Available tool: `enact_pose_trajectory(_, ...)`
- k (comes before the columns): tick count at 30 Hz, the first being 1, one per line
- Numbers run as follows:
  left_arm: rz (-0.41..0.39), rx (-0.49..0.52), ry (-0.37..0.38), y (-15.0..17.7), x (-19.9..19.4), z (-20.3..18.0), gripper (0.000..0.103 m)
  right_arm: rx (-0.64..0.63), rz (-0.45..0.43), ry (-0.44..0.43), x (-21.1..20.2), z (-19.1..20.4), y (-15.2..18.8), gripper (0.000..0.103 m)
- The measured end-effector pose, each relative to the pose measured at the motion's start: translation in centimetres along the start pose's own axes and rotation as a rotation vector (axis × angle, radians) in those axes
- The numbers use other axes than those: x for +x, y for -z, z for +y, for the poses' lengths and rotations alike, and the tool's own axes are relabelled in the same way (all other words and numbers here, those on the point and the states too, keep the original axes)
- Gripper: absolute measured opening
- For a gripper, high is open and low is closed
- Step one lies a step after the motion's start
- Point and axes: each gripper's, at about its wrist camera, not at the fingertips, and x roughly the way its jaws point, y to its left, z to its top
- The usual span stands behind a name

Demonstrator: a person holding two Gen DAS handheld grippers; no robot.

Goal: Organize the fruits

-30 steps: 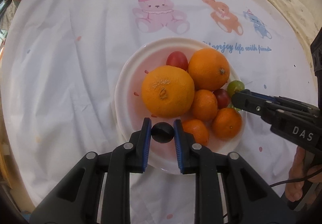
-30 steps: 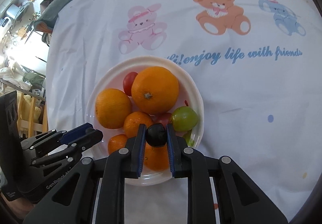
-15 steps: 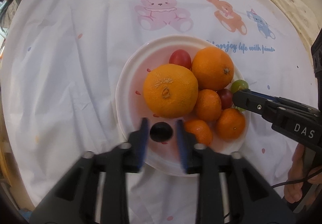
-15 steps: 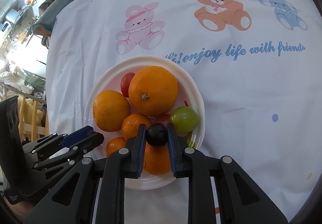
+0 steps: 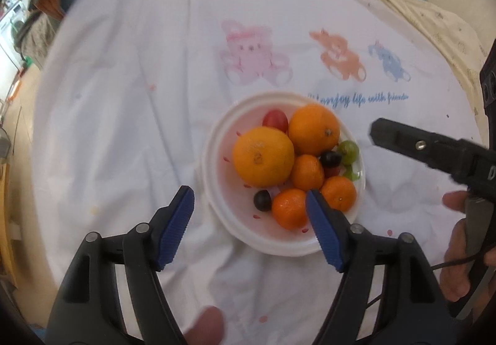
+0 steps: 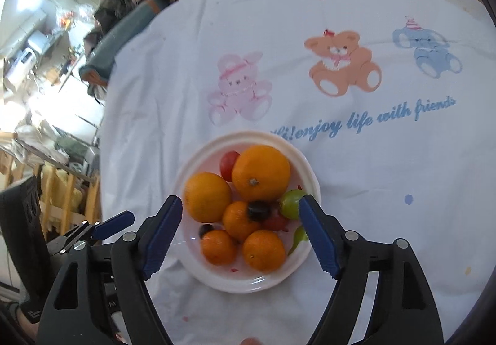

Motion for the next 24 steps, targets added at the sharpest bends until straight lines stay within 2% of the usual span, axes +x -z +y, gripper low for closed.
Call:
enact_pose_trajectory(3,-0.061,-0.014,0.012,0.2,-2.8,0.4,0.073,-0.030,-0.059,0.013,-2.7,1.2,0.4,0.097)
enact_pose_trajectory(5,-0.115,-0.014,0.005,0.6,-5.0,0.4,0.094,-0.063,-0.107,0.026,-4.7,2.3,0.9,0.103)
enact_pose_trajectory(7,-0.173,-0.006,-0.011,1.4,-7.3,0.5,0.102,-0.083,-0.149,0.043,-6.5,3.4,2.0,0.103)
enact_pose_trajectory(10,-0.229,0.011,-0.033,2.8,-9.6,0.6,0.103,-0.106,-0.196,0.072,-8.5,4.4,4.4,0.103)
enact_pose_trajectory(15,-0.297,-0.015,-0.055,5.8,-12.1,1.7,0.103,-0.137,-0.257,0.188,-10.6,5.7,8.6,0.103)
enact_pose_trajectory(19,-0.320,-0.036,-0.075,7.7,-12.6,2.4,0.103,-0.173,-0.304,0.263,-11.7,6.7,11.2,0.103)
enact_pose_trajectory(24,-0.343,-0.021,-0.112,9.7,-12.6,2.6,0.103,-0.176,-0.358,0.295,-12.3,7.5,13.2,0.103)
